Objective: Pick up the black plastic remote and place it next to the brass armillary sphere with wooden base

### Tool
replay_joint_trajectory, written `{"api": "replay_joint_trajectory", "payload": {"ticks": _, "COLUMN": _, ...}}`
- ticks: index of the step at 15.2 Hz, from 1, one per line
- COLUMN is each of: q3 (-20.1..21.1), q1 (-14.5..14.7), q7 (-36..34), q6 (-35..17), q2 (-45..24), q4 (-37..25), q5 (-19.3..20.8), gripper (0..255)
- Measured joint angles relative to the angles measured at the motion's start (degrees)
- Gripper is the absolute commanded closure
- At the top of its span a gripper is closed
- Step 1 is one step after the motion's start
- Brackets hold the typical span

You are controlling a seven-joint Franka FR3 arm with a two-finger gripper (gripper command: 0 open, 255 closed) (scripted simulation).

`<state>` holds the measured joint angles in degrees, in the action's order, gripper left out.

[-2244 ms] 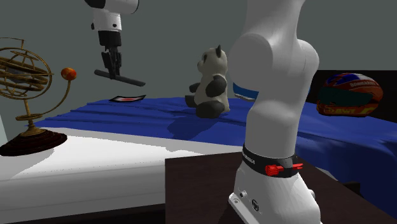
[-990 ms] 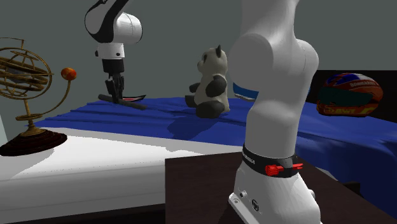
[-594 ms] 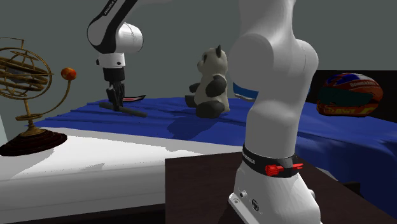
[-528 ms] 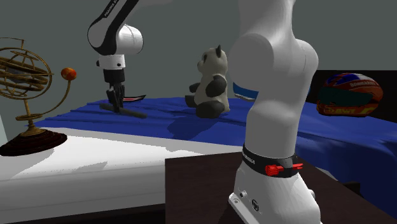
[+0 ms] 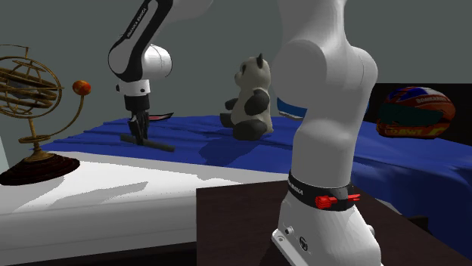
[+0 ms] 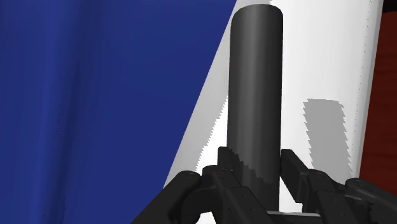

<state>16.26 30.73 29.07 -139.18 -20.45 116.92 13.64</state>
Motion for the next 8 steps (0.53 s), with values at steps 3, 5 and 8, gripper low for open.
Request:
{"api": "replay_joint_trajectory", "payload": {"ticks": 3, "q3": -0.47, "q1": 0.33, "q7": -0.68, "q6": -1.72, "q2": -1.64, "q4": 0.17, "q5": 0.9, "gripper": 255}}
{"api": "replay_joint_trajectory", "payload": {"ticks": 5, "q3": -0.82, "q1": 0.61, "q7": -1.24, "q6": -2.95, "q2": -2.72, "q4": 0.38, "q5": 1.53, "gripper": 255}}
{"api": "replay_joint_trajectory", "payload": {"ticks": 8, "q3": -1.37, "q1": 0.94, "q7": -1.85, "q6": -4.6, "q2": -4.41, "q4": 0.41, "q5": 2.41, "gripper": 255}}
